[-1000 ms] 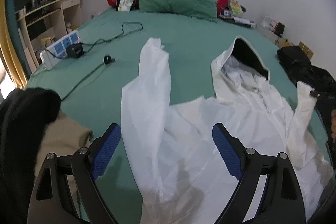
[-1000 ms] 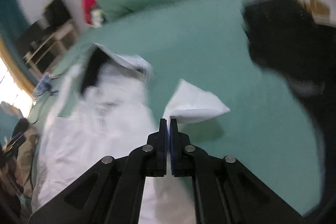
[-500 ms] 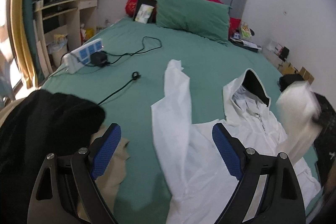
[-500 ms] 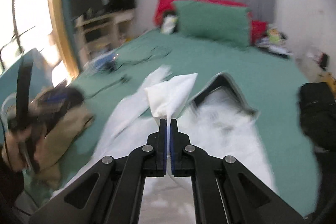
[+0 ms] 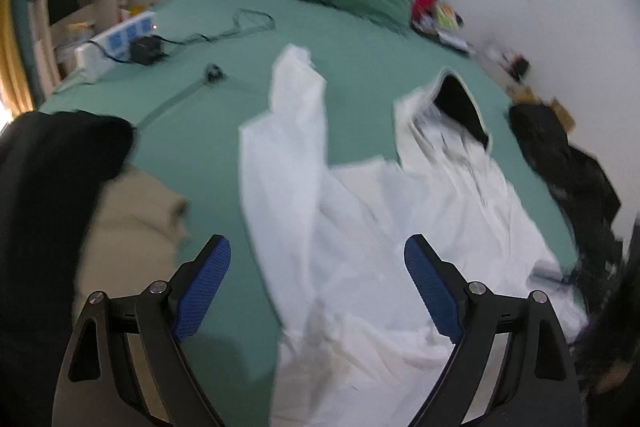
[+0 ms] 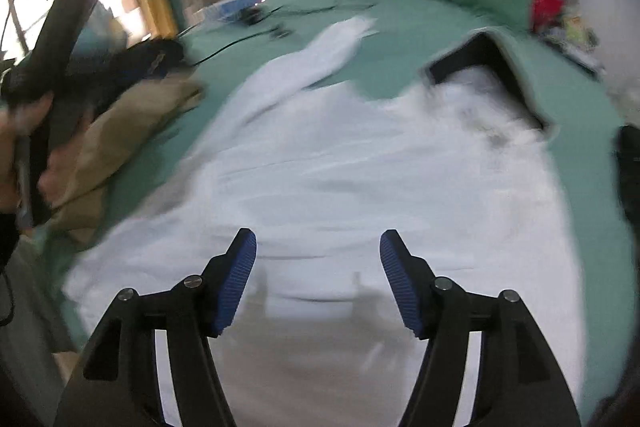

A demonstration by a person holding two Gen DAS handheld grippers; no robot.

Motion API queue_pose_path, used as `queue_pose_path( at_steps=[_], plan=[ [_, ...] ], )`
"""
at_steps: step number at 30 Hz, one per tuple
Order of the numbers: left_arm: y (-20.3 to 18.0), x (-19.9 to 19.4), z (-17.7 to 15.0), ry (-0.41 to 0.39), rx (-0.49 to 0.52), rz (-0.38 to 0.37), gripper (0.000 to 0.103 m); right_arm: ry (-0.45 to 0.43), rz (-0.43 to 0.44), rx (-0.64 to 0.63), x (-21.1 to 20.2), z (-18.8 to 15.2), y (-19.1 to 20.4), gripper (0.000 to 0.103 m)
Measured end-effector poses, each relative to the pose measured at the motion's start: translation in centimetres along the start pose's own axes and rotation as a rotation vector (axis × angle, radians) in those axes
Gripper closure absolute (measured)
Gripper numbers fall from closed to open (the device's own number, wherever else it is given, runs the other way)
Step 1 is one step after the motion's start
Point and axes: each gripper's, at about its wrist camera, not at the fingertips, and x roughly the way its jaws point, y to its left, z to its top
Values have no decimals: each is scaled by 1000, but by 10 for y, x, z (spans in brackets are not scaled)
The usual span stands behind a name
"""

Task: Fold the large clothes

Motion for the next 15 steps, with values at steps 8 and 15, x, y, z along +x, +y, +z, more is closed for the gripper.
queue_pose_path(
  at_steps=[8,15],
  plan=[
    [-35,41,-37,146,47,-55,12,47,-148,185,35,0,-167,44],
    [-54,54,-49,190,79,-82,12,171,-142,102,93,-7,-208,94]
  ],
)
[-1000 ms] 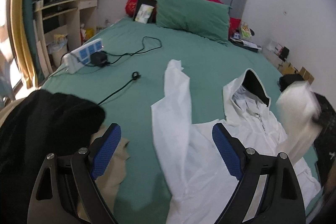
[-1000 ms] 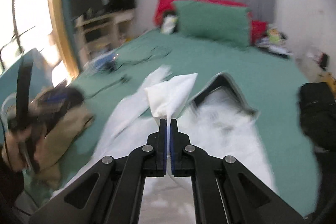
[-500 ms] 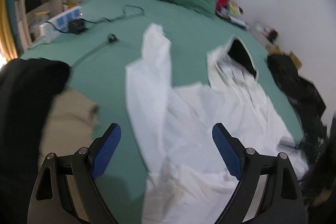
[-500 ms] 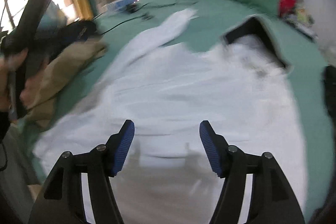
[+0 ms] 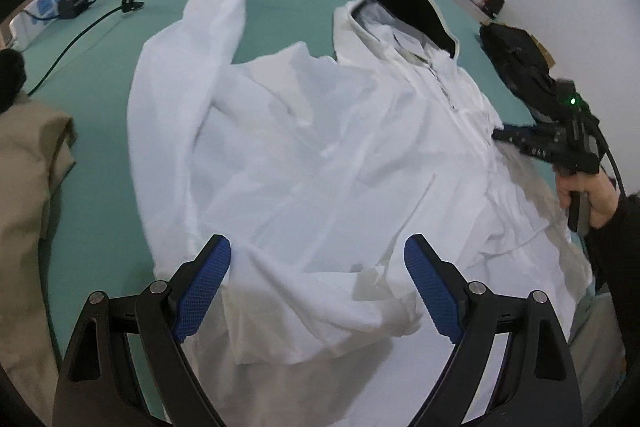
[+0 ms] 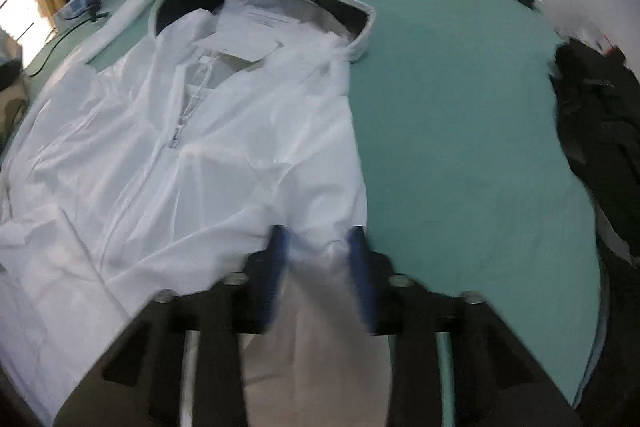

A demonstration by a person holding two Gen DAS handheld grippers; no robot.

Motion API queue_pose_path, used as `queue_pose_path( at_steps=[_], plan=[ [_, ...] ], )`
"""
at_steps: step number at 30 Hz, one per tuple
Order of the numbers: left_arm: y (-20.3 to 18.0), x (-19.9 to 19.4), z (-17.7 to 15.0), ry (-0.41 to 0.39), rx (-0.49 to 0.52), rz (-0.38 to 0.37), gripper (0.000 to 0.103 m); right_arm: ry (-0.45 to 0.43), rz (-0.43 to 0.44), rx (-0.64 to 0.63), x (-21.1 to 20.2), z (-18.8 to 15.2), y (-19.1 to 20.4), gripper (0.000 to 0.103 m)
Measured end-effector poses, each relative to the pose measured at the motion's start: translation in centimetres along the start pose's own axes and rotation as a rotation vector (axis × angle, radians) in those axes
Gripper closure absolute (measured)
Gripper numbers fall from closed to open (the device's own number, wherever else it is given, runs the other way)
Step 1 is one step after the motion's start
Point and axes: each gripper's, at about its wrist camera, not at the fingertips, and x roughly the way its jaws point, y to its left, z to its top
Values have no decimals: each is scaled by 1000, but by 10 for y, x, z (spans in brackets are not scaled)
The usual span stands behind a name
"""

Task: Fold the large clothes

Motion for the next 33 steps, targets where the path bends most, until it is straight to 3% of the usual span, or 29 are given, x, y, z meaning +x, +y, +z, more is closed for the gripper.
queue_pose_path(
  at_steps=[1,10,15,18,20,23,25,26,27,28,31,32,33],
  plan=[
    [-1,2,0,3,8,6,13,-5,-1,-14,-1,1,0,100],
    [-3,-4,5,-55,45,42,14,-127,73,264,-14,3,-63,101],
    [-19,10,-7,14,105,8,14,-125,-22,386,-6,-4,-84,101],
    [-21,21,-20,52,125,48,14,-129,-52,459,-4,-8,-100,101],
    [-21,22,-27,43,136,85,14,-87,-63,475,-1,-11,-99,100],
    [-21,17,-30,36,123,79,15,-83,30,409,-8,-14,-79,99],
    [-18,15,-29,29,106,73,29,-78,4,288,-14,-15,-55,81],
    [-17,14,-29,24,104,70,34,-58,-31,227,-14,-16,-45,48],
    [-16,12,-30,16,106,63,47,-42,-54,194,-13,-18,-43,32],
    [-16,11,-30,10,107,52,64,-36,-59,172,-11,-18,-39,32],
    [-13,10,-28,-3,78,43,88,17,-26,183,6,-15,-40,36],
    [-13,9,-25,-17,66,46,89,5,-11,189,7,-13,-44,54],
    [-13,4,-20,-42,58,43,93,-12,2,181,6,-11,-45,82]
  ],
)
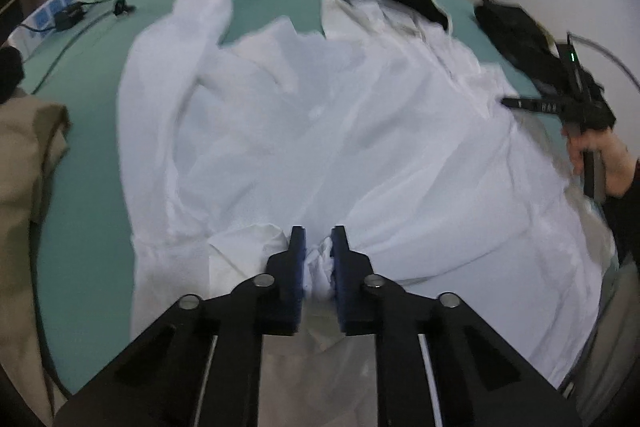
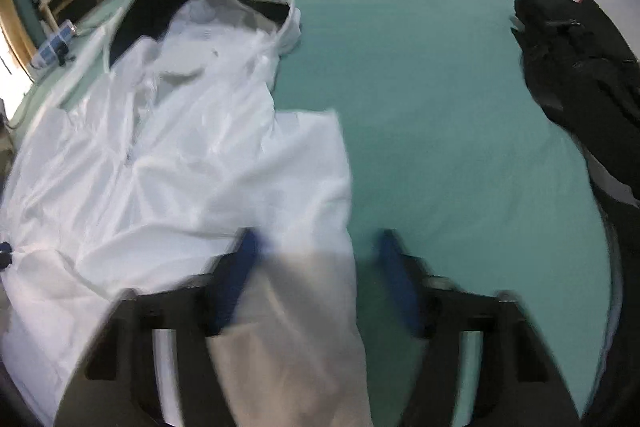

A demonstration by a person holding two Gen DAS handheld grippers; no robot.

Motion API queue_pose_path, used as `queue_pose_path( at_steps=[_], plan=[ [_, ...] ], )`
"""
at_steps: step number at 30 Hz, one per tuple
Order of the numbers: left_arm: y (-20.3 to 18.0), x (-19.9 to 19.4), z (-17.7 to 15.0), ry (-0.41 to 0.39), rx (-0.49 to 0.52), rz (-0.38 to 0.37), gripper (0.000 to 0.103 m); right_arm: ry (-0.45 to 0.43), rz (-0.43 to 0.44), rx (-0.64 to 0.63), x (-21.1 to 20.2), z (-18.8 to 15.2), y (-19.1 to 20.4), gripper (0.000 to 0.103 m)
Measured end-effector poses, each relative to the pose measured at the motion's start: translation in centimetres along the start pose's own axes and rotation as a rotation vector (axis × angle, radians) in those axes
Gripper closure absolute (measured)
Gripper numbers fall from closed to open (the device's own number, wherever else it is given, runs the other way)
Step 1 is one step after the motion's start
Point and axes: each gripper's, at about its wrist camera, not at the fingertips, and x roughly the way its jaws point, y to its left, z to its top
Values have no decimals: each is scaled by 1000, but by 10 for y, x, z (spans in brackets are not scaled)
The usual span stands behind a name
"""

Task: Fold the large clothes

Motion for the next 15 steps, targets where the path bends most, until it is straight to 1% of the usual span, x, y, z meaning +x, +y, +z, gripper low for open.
queue_pose_path(
  at_steps=[1,2,4,6,8,10,11,12,13,15],
  plan=[
    [0,-8,8,-47,-3,-9,94,-6,6,-4,-2,3,0,99],
    [0,-14,13,-85,-1,-14,94,-13,-3,-2,-5,6,-2,99],
    [-1,-29,30,-178,16,-15,94,-54,11,11,-15,11,-1,99],
    [-2,-38,47,-248,32,-22,94,-93,25,47,-26,11,-7,100],
    [-2,-38,65,-279,42,-26,94,-116,39,101,-28,12,-18,100],
    [1,-31,78,-277,48,-35,93,-122,64,160,-24,11,-31,100],
    [4,-19,84,-250,55,-27,93,-122,53,180,-19,10,-35,100],
    [8,-9,84,-217,51,-16,92,-118,46,195,-14,9,-39,100],
    [14,4,83,-168,30,12,91,-113,43,206,-11,7,-41,100],
    [29,23,76,-75,-36,71,90,-96,24,217,-1,6,-43,100]
  ],
)
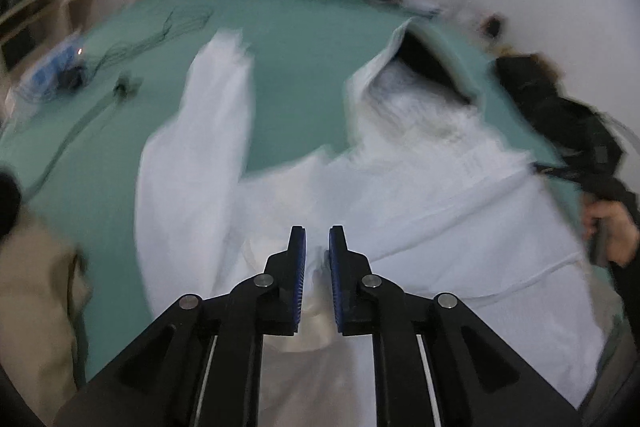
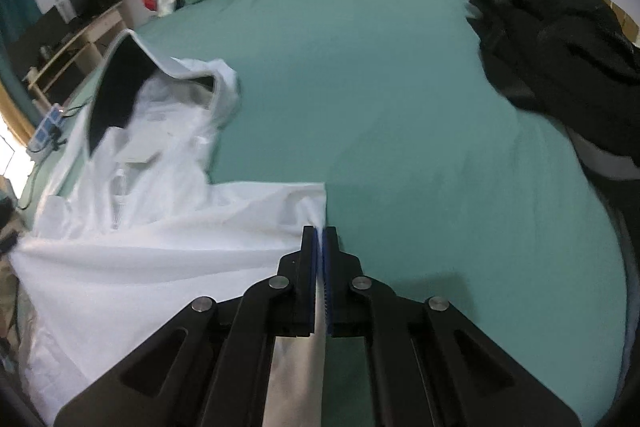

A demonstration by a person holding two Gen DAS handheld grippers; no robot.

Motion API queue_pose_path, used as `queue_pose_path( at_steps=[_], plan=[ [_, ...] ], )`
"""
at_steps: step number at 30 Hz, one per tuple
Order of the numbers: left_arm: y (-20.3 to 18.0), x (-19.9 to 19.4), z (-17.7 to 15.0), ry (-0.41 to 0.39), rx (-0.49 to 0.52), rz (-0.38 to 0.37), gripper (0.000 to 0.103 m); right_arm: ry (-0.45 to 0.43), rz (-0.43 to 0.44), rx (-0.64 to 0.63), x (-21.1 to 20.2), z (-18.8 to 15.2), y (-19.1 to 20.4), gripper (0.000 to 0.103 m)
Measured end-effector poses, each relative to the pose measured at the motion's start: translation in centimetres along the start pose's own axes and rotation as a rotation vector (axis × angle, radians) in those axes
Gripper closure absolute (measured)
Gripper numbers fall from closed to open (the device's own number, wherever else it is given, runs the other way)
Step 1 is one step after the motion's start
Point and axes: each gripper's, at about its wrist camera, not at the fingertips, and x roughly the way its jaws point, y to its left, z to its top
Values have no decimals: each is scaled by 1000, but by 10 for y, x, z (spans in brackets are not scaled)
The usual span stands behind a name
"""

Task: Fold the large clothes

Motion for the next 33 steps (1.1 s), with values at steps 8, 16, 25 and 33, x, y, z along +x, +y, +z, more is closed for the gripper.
queue_pose_path(
  at_steps=[8,16,25,33],
  plan=[
    [37,1,-13,64,-146,39,66,-15,-176,-66,-23,-8,17,99],
    [37,-5,-14,83,-142,-18,66,-104,22,-200,-62,-32,126,47],
    [21,14,-17,90,-14,1,92,54,26,-323,-18,-79,196,47],
    [50,-49,-16,-112,-215,27,100,52,-50,-295,-23,-77,176,47]
  ],
)
